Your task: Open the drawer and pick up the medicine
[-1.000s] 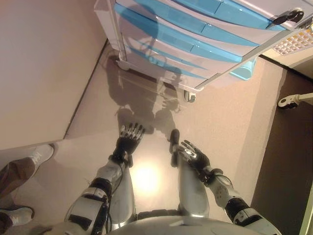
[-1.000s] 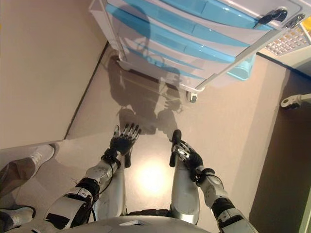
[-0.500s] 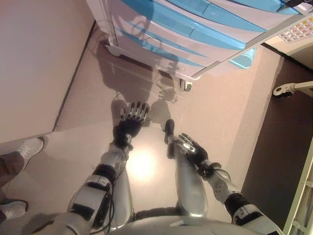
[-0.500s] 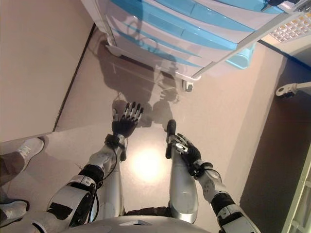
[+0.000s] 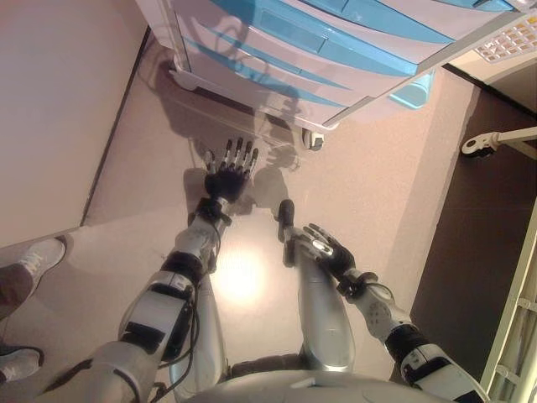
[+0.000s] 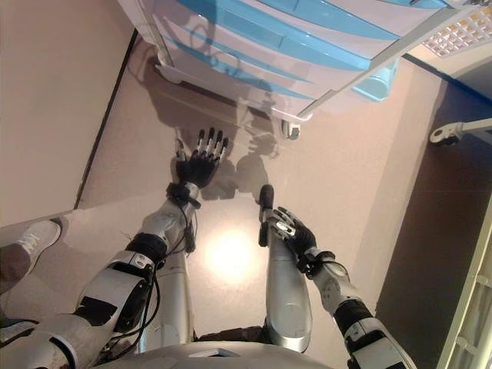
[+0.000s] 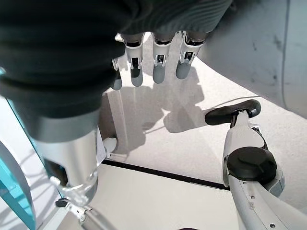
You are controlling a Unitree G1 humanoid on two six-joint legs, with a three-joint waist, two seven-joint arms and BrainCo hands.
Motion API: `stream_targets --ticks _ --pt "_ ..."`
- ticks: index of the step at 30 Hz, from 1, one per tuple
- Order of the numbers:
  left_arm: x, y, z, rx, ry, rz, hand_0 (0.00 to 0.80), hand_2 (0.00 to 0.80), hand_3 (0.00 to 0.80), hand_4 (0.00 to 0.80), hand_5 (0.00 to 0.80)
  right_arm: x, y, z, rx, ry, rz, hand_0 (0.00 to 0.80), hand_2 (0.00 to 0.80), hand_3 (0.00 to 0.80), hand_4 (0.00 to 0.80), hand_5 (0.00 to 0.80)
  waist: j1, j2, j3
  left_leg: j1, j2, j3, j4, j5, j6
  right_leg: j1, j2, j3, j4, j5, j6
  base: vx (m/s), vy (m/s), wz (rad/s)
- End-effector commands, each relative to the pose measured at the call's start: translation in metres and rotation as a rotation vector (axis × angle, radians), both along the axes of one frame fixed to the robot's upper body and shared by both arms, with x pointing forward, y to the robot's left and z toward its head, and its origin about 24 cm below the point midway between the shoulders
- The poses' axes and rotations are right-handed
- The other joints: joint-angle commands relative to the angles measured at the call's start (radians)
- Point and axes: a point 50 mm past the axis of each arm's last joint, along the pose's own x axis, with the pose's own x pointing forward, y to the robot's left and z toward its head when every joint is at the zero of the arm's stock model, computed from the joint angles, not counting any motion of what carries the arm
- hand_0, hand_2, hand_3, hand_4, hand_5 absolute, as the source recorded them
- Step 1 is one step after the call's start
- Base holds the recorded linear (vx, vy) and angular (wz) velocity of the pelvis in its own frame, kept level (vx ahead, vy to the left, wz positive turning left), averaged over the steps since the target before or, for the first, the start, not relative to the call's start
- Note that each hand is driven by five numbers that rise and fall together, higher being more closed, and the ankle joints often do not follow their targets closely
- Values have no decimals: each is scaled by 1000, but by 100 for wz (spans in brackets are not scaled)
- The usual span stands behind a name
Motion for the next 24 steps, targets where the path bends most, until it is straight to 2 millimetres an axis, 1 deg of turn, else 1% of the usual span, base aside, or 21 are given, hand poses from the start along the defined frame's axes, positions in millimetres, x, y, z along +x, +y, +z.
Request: stream_targets --ticks 1,4,9,12,16,24 --pt "4 -12 32 -17 -162 -59 0 0 0 0 0 -22 -5 -10 -13 53 44 0 0 0 0 0 6 6 -15 0 -12 21 -49 -11 34 -19 58 5 145 -88 -3 0 0 0" --pt "9 -14 49 17 -218 -70 0 0 0 0 0 -22 -5 -8 -18 49 48 0 0 0 0 0 2 9 -14 1 -13 24 -49 -14 33 -18 56 5 143 -89 -4 0 0 0" --pt "14 -19 66 61 -265 -72 0 0 0 0 0 -21 -5 -7 -26 44 52 0 0 0 0 0 -5 11 -14 3 -13 29 -52 -12 33 -17 55 5 142 -90 -6 0 0 0" --pt "17 -18 81 84 -324 -79 0 0 0 0 0 -22 -5 -7 -28 42 53 0 0 0 0 0 -9 10 -15 10 -13 35 -57 -14 30 -10 53 4 133 -91 -6 0 0 0" --pt "20 -17 92 86 -356 -85 0 0 0 0 0 -23 -7 -7 -30 39 57 0 0 0 0 0 -14 9 -16 18 -9 41 -63 -16 29 -1 51 3 125 -91 -7 0 0 0" --pt "21 -22 111 94 -446 -108 0 0 0 0 0 -27 -8 -10 -37 36 60 0 0 0 0 0 -23 10 -18 30 -9 51 -68 -21 28 10 49 6 114 -94 -12 0 0 0"
